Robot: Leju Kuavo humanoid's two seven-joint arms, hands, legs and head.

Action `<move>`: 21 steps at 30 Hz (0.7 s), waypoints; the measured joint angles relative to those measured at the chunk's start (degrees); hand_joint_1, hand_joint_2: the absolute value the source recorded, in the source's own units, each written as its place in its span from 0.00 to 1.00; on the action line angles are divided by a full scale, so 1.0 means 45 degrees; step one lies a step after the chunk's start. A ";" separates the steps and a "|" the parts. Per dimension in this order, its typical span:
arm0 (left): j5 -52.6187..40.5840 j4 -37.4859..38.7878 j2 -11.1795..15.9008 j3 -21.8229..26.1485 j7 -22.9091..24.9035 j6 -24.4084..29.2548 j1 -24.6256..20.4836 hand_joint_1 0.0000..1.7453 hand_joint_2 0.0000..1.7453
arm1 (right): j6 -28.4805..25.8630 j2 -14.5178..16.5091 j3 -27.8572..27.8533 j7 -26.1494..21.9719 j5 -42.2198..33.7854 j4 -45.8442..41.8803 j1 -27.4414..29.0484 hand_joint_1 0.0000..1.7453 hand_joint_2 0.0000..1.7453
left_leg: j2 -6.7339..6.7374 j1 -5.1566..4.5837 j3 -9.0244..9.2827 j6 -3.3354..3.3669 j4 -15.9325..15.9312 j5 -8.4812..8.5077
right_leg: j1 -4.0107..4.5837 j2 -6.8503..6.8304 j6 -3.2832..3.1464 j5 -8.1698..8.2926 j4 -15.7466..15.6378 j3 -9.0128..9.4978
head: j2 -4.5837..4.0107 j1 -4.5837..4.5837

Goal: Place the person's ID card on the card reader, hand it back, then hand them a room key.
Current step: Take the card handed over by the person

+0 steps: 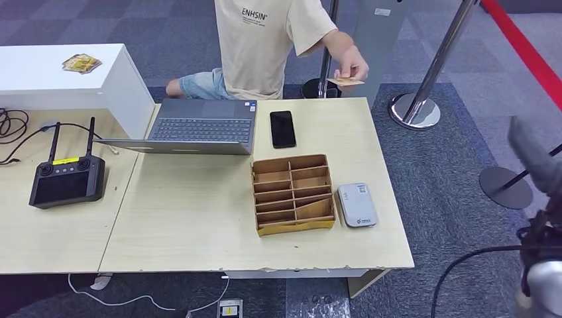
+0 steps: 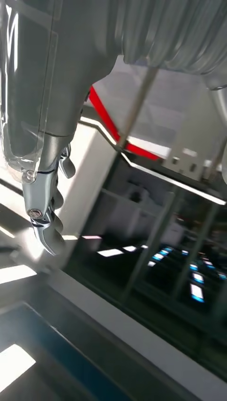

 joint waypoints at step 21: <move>-0.0925 0.0012 0.0034 -0.1265 0.0385 -0.0483 -0.0184 0.00 1.00 | 0.2649 -0.0168 0.6719 0.0869 0.5162 0.2837 -0.3048 0.00 1.00 | -0.0028 0.0004 -0.0064 -0.0003 0.0000 0.0002 | 0.0002 -0.0038 0.0003 -0.0004 0.0008 -0.0060 | 0.0000 -0.0004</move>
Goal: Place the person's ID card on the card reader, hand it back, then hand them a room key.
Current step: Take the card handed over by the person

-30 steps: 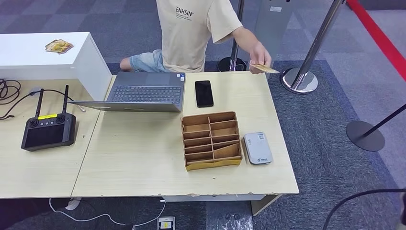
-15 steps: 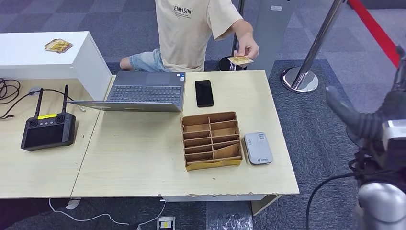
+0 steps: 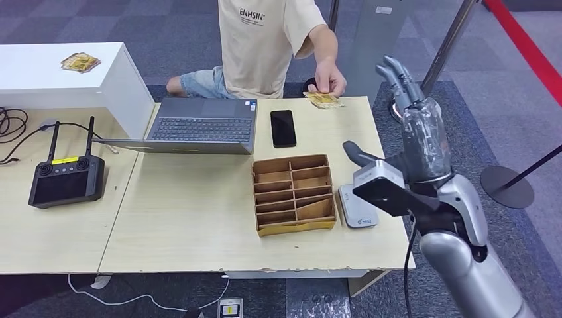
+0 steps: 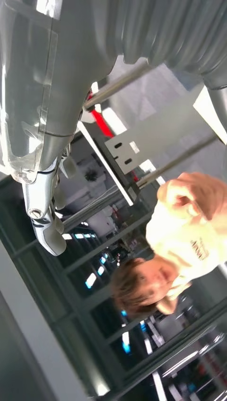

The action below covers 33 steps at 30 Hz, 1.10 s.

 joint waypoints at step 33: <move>-0.0814 0.0002 0.0069 -0.1124 0.0584 -0.0153 -0.0206 0.00 1.00 | 0.1428 -0.0284 0.4489 0.0954 0.6501 0.3986 -0.1308 1.00 1.00 | 0.0007 0.0002 0.0006 0.0000 0.0003 0.0000 | -0.0001 0.0004 0.0000 0.0000 0.0000 -0.0007 | 0.0000 0.0002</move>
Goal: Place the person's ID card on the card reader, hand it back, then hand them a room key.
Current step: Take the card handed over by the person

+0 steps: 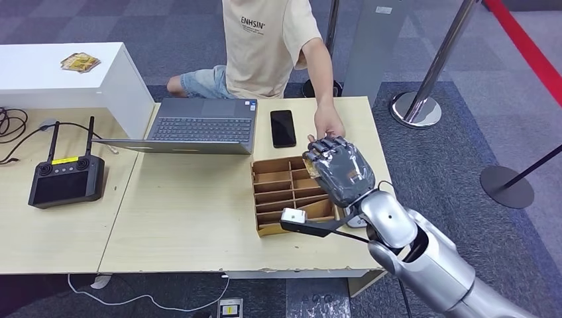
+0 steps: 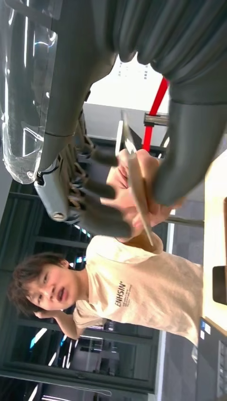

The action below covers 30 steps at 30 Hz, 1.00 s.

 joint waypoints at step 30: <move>-0.0018 0.0000 -0.0011 -0.0240 -0.0327 0.0254 0.0076 0.00 1.00 | -0.3214 0.0676 -0.1130 -0.0838 -0.8291 -0.0531 0.1430 1.00 1.00 | 0.0001 0.0002 0.0000 0.0000 0.0000 -0.0001 | 0.0000 0.0002 0.0000 -0.0001 -0.0002 -0.0003 | 0.0000 0.0000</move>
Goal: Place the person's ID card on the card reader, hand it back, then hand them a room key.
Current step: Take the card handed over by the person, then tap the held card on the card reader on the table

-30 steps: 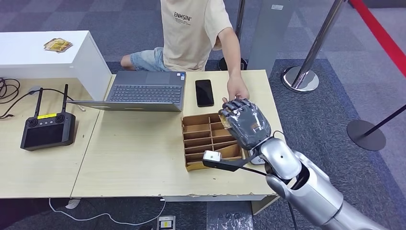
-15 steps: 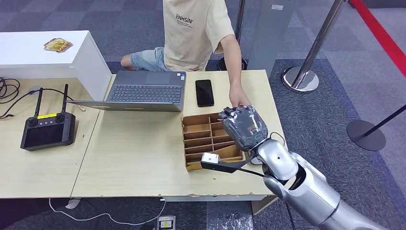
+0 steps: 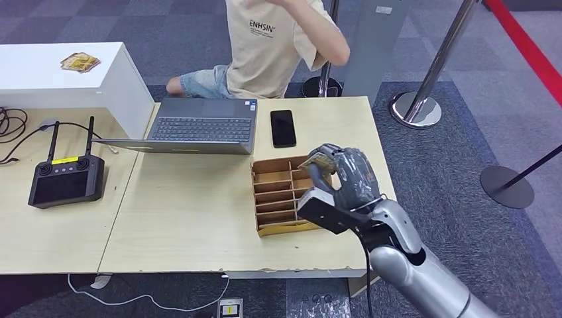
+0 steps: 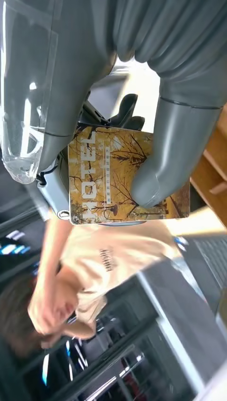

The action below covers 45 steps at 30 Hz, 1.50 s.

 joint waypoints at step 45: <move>0.0130 0.0005 0.0151 0.0015 -0.0181 -0.0003 0.0109 0.00 1.00 | -0.0118 0.0301 -0.3128 -0.0991 -0.6052 0.6650 0.1488 1.00 1.00 | 0.0004 0.0001 -0.0002 0.0000 -0.0001 0.0000 | 0.0000 0.0008 0.0000 0.0000 -0.0001 -0.0001 | 0.0000 0.0000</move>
